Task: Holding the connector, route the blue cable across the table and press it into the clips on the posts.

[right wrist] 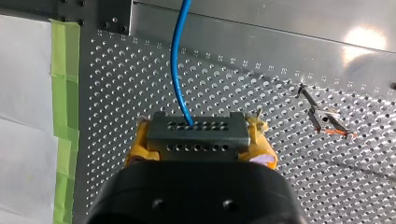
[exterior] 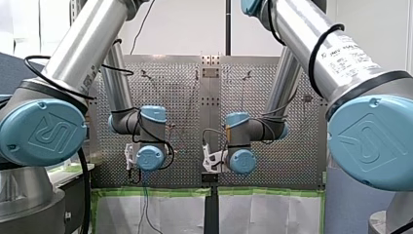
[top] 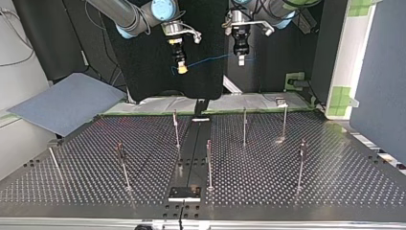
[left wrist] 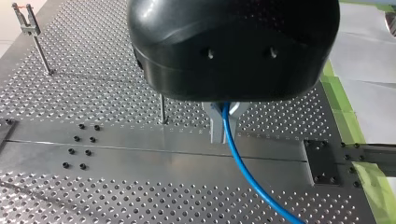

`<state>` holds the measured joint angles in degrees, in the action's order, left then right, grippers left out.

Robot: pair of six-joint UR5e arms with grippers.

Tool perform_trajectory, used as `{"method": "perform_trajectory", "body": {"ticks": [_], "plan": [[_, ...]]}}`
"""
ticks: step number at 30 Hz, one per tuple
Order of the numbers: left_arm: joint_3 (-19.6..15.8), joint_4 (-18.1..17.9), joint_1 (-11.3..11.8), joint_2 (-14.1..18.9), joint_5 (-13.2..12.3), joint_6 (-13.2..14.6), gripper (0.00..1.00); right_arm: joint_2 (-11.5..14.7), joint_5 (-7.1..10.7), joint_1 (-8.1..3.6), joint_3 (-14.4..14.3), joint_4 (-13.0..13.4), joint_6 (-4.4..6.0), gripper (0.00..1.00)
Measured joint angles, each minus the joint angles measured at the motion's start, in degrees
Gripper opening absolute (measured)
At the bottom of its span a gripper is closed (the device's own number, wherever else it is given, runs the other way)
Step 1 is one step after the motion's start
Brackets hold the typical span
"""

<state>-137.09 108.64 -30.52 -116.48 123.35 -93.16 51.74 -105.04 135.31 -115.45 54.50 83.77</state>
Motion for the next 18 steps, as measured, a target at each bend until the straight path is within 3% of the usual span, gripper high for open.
{"method": "perform_trajectory", "body": {"ticks": [13,18], "plan": [[0.0,0.0,0.0,0.0,0.0,0.0,0.0,0.0,0.0,0.0,0.0,0.0,0.0,0.0],[1.1,1.1,-1.1,1.1,1.1,0.5,0.0,0.7,0.52,0.43,0.7,-0.7,-0.39,0.0]]}}
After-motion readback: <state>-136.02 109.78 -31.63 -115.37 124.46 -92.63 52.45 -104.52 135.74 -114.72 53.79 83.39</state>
